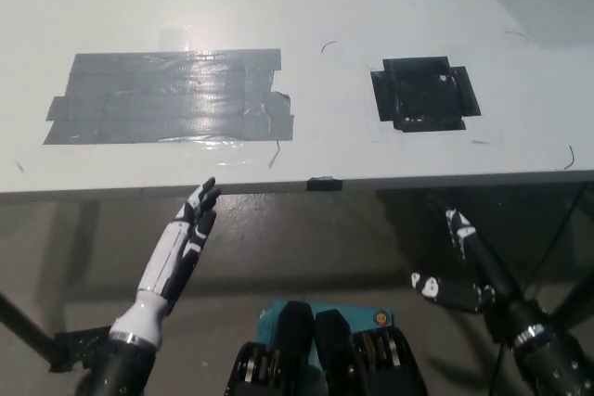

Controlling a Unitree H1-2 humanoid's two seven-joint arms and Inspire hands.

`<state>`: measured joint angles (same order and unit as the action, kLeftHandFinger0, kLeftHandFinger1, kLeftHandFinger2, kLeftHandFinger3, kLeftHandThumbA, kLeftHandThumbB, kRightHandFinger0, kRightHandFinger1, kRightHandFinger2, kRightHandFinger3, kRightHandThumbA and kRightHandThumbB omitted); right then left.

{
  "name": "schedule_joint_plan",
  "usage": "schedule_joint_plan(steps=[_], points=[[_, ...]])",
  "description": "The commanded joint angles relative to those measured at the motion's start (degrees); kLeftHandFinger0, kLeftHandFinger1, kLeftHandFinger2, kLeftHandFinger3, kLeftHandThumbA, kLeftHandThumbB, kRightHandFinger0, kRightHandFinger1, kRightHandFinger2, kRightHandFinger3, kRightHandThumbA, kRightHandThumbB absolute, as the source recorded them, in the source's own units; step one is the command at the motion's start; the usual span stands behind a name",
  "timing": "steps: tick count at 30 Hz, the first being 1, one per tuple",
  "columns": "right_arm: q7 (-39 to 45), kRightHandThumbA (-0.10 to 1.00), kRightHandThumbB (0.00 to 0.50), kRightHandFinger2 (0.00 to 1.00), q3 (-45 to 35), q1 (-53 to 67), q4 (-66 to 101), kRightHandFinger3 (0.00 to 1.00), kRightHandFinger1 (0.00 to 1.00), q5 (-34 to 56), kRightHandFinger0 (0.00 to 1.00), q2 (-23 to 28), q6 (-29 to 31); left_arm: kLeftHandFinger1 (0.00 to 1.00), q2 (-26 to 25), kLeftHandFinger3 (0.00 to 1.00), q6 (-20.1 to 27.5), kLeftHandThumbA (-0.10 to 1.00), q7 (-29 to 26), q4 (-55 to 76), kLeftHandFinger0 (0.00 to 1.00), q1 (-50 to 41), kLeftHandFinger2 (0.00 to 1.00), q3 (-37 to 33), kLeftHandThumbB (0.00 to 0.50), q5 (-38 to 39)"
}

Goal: A toilet paper roll is kept on the black spot on the desk infront of the robot and the robot inserts its right thumb into the hole in the centre to grab the roll. Then it passes the roll to a person.

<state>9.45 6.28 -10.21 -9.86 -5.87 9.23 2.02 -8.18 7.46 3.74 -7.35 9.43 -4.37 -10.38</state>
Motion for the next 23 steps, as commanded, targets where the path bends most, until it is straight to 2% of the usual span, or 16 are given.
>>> schedule_joint_plan(steps=[1,8,10,23], points=[[-0.4,0.79,0.283,1.00,-0.6,0.4,0.3,1.00,1.00,1.2,1.00,-0.1,5.5,1.00,0.2,1.00,2.0,1.00,-0.5,2.5,1.00,-0.8,1.00,-0.3,0.093,-0.2],[-0.2,0.78,0.287,1.00,0.1,1.4,0.3,1.00,1.00,0.8,1.00,-0.6,5.8,1.00,-0.2,1.00,2.9,1.00,-0.6,2.8,1.00,-2.2,1.00,-0.4,0.098,-0.5],[-0.1,0.77,0.288,1.00,0.0,1.5,0.3,1.00,1.00,1.1,1.00,-0.7,6.0,1.00,-0.2,1.00,3.7,1.00,-0.7,2.5,1.00,-2.3,1.00,-0.4,0.081,-0.5],[-0.1,0.77,0.284,1.00,0.5,1.2,0.5,1.00,1.00,0.1,1.00,-0.5,4.9,1.00,-0.1,1.00,3.2,1.00,-0.6,2.4,1.00,-2.6,1.00,-0.3,0.086,-0.3]])
